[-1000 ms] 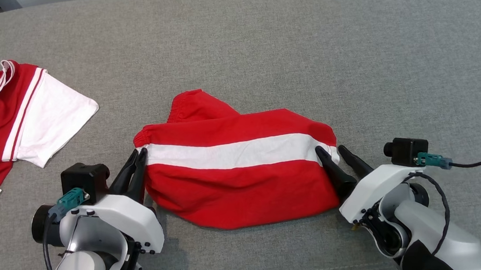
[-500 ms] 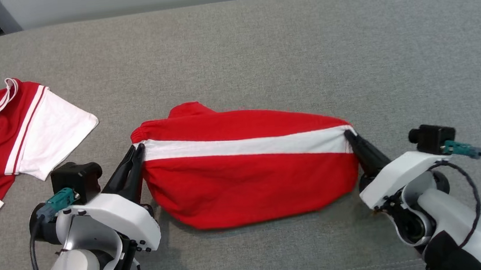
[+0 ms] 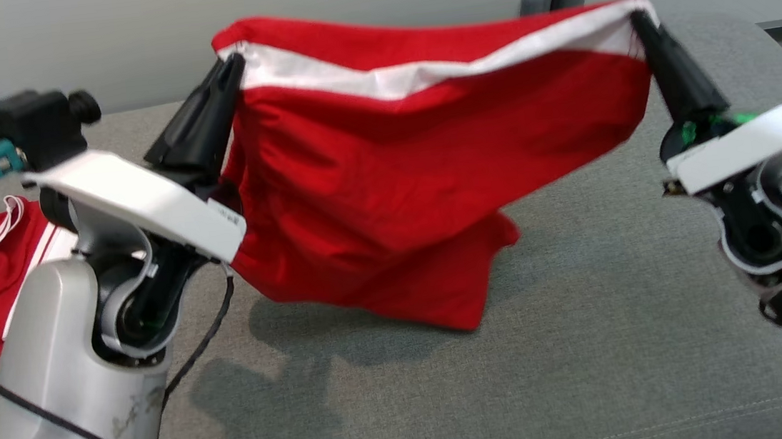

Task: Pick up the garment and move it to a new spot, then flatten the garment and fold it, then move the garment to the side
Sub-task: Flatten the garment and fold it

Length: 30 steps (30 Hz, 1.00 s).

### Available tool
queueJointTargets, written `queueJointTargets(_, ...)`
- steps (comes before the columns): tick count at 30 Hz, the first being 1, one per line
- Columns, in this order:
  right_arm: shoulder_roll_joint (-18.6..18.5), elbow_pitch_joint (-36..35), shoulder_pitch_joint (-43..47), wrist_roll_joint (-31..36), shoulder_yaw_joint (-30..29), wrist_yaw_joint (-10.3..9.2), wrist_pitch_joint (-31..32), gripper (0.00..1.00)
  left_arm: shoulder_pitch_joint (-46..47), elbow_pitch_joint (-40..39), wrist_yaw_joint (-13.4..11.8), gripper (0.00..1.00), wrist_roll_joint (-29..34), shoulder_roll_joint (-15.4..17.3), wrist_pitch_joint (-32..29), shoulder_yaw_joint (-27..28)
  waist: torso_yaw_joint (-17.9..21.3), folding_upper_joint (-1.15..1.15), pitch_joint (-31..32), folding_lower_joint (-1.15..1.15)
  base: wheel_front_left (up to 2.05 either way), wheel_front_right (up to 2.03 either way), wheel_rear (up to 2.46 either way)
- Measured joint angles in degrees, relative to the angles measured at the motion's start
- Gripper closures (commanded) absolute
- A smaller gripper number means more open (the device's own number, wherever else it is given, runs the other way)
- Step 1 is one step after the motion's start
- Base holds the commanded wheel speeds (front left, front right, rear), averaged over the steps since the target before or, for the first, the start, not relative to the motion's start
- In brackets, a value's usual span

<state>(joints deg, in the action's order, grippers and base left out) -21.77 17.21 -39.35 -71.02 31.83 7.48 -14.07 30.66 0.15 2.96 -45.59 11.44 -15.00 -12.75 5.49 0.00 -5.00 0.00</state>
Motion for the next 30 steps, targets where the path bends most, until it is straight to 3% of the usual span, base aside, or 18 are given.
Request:
queueJointTargets(5, -4.9, -3.7, -5.5, -1.4, 0.3, 0.0, 0.8, 1.0, 6.4, 0.4, 0.6, 1.0, -4.6, -1.7, -5.1, -0.6, 1.1, 0.0, 1.1, 0.0, 0.0, 0.0, 0.0)
queueJointTargets(9, -9.2, -9.6, -5.4, -3.7, -0.2, 0.0, 1.5, 1.0, 6.7, -4.2, 0.8, 1.0, -6.2, -1.7, -8.5, -1.8, 1.4, 0.0, 1.6, 0.0, 0.0, 0.0, 0.0)
queueJointTargets(12, -12.5, -16.6, -3.9, -5.6, -4.7, 0.0, 0.9, 1.0, 6.7, -11.1, -1.6, 1.0, -8.7, -3.3, -11.5, -2.7, 1.6, 0.0, 1.2, 0.0, 0.0, 0.0, 0.0)
queueJointTargets(16, -17.2, -23.2, -1.0, -6.1, -12.5, 0.0, 0.3, 1.0, 6.7, -18.6, -7.0, 1.0, -12.1, -5.3, -16.1, -3.3, 1.8, 0.0, 0.0, 0.0, 0.0, 0.0, 0.0)
queueJointTargets(18, -18.7, -24.2, 0.4, -6.2, -14.4, 0.0, 0.8, 1.0, 6.8, -19.6, -9.4, 1.0, -13.0, -5.4, -18.0, -3.5, 1.8, 0.0, -0.9, 0.0, 0.0, 0.0, 0.0)
queueJointTargets(20, -18.9, -23.3, 1.1, -6.7, -14.2, 0.0, 3.9, 1.0, 7.4, -18.2, -10.1, 1.0, -12.8, -4.7, -19.2, -3.9, 1.7, 0.0, -2.1, 0.0, 0.0, 0.0, 0.0)
queueJointTargets(22, -17.7, -20.0, 0.6, -7.3, -12.4, 0.0, 7.8, 1.0, 8.6, -13.6, -9.6, 1.0, -11.5, -3.5, -19.8, -5.0, 1.5, 0.0, -3.6, 0.0, 0.0, 0.0, 0.0)
queueJointTargets(25, -12.9, -7.9, -5.8, -5.1, -8.2, -0.01, 12.4, 1.0, 13.8, -1.2, -5.6, 1.0, -6.8, -2.6, -16.2, -6.0, 1.0, 0.0, -6.4, 0.0, 0.0, 0.0, 0.0)
queueJointTargets(27, -8.0, 3.4, -14.1, -0.7, -6.4, -0.07, 12.4, 1.0, 19.7, 8.7, -3.1, 1.0, -1.8, -2.9, -8.3, -5.6, 0.8, 0.0, -7.8, 0.0, 0.0, 0.0, 0.0)
queueJointTargets(30, -1.1, 19.4, -27.9, 9.7, -6.9, -0.07, 1.9, 1.0, 30.9, 22.5, 1.8, 1.0, 7.5, -2.5, 7.1, -6.2, 0.9, 0.0, -8.6, 0.0, 0.0, 0.0, 0.0)
